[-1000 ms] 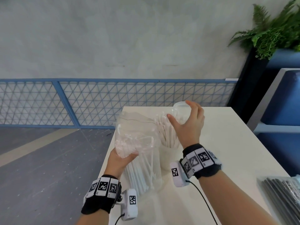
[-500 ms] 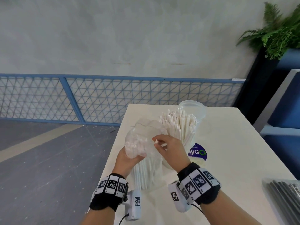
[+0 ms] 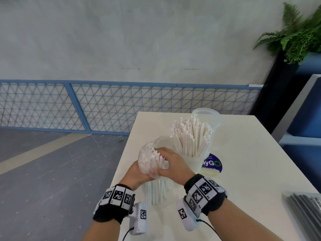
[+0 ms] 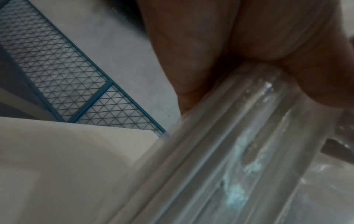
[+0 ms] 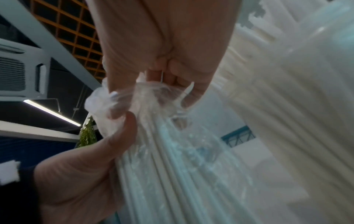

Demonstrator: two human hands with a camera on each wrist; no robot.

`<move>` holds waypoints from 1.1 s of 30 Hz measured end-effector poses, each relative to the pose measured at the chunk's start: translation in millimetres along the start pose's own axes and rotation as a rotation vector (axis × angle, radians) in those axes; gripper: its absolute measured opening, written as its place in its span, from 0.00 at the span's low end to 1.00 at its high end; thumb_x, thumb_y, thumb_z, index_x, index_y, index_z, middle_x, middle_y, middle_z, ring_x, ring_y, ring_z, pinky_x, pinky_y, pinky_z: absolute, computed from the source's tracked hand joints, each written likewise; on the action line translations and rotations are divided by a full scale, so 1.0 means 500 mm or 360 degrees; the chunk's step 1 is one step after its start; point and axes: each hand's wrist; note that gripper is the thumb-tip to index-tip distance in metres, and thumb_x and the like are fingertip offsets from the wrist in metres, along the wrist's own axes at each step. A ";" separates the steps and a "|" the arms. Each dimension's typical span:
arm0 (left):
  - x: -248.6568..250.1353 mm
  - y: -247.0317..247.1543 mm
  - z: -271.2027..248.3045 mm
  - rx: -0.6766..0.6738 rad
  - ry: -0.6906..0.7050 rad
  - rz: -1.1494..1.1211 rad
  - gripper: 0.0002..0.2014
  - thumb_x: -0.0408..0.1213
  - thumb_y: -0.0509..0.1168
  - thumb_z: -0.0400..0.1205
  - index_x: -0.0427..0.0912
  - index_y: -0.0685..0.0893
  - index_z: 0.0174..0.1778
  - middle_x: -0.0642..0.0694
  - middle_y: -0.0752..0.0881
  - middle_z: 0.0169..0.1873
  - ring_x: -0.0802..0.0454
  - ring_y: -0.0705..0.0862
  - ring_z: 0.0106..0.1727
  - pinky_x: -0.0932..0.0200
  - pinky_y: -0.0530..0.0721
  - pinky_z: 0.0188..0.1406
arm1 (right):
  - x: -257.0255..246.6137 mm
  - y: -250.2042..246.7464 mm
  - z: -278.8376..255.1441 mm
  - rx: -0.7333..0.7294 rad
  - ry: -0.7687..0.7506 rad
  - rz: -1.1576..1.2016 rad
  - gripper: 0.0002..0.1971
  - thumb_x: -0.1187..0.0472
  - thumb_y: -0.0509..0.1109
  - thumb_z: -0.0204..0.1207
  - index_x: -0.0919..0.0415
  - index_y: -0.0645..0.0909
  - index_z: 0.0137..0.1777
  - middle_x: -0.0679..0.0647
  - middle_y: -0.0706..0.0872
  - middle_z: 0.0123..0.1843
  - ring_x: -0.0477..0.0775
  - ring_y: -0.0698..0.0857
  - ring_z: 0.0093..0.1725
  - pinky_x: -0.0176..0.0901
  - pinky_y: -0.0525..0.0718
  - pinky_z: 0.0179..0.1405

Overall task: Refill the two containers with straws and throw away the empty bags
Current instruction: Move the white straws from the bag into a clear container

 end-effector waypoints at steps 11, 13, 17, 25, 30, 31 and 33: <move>0.003 0.014 0.010 -0.0208 -0.0131 0.0349 0.22 0.30 0.77 0.64 0.47 0.82 0.52 0.50 0.84 0.50 0.56 0.81 0.55 0.73 0.80 0.50 | -0.006 0.060 0.009 0.0216 0.0429 0.0260 0.28 0.61 0.80 0.62 0.55 0.77 0.63 0.51 0.83 0.54 0.53 0.82 0.59 0.37 0.79 0.58; 0.000 0.018 0.011 -0.0228 -0.0155 0.0580 0.21 0.28 0.72 0.74 0.38 0.79 0.63 0.44 0.82 0.58 0.54 0.78 0.61 0.72 0.75 0.57 | 0.000 0.078 0.011 0.0334 0.0527 0.0337 0.22 0.63 0.78 0.62 0.43 0.76 0.51 0.39 0.81 0.43 0.47 0.85 0.52 0.31 0.80 0.51; 0.013 0.027 0.004 -0.0261 -0.0122 0.0526 0.16 0.24 0.71 0.74 0.37 0.81 0.57 0.44 0.85 0.53 0.62 0.84 0.58 0.76 0.76 0.52 | -0.005 0.064 0.003 0.0274 0.0559 0.0574 0.15 0.70 0.72 0.70 0.49 0.79 0.49 0.45 0.82 0.42 0.49 0.83 0.46 0.39 0.79 0.50; -0.022 0.026 -0.010 -0.0307 -0.0197 0.0129 0.26 0.50 0.78 0.57 0.45 0.86 0.49 0.47 0.91 0.47 0.52 0.89 0.53 0.56 0.85 0.58 | -0.014 0.009 0.005 0.0582 0.0601 0.1195 0.13 0.70 0.79 0.64 0.53 0.81 0.42 0.51 0.88 0.41 0.55 0.88 0.46 0.43 0.87 0.44; -0.034 0.023 -0.013 -0.0310 -0.0247 0.0198 0.29 0.55 0.79 0.56 0.46 0.85 0.50 0.52 0.91 0.45 0.57 0.90 0.49 0.65 0.86 0.49 | -0.018 -0.053 0.027 0.0746 0.0575 0.1450 0.23 0.68 0.78 0.64 0.61 0.75 0.58 0.53 0.83 0.54 0.56 0.82 0.58 0.44 0.79 0.56; -0.036 0.023 -0.013 -0.0284 -0.0252 0.0199 0.24 0.52 0.80 0.59 0.48 0.85 0.47 0.55 0.91 0.41 0.59 0.89 0.46 0.69 0.84 0.45 | -0.020 -0.061 0.033 0.0788 0.0562 0.1505 0.19 0.69 0.77 0.65 0.62 0.78 0.54 0.56 0.85 0.52 0.61 0.83 0.58 0.46 0.81 0.55; -0.030 0.024 -0.014 -0.0242 -0.0244 0.0180 0.17 0.46 0.80 0.63 0.50 0.84 0.44 0.58 0.90 0.37 0.62 0.88 0.42 0.72 0.83 0.40 | -0.018 -0.069 0.037 0.0800 0.0497 0.1614 0.13 0.70 0.77 0.65 0.61 0.81 0.48 0.57 0.88 0.47 0.62 0.85 0.56 0.50 0.83 0.55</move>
Point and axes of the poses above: each hand's wrist, its own z-axis towards the middle knuckle, its own y-axis out of the palm, x = y × z
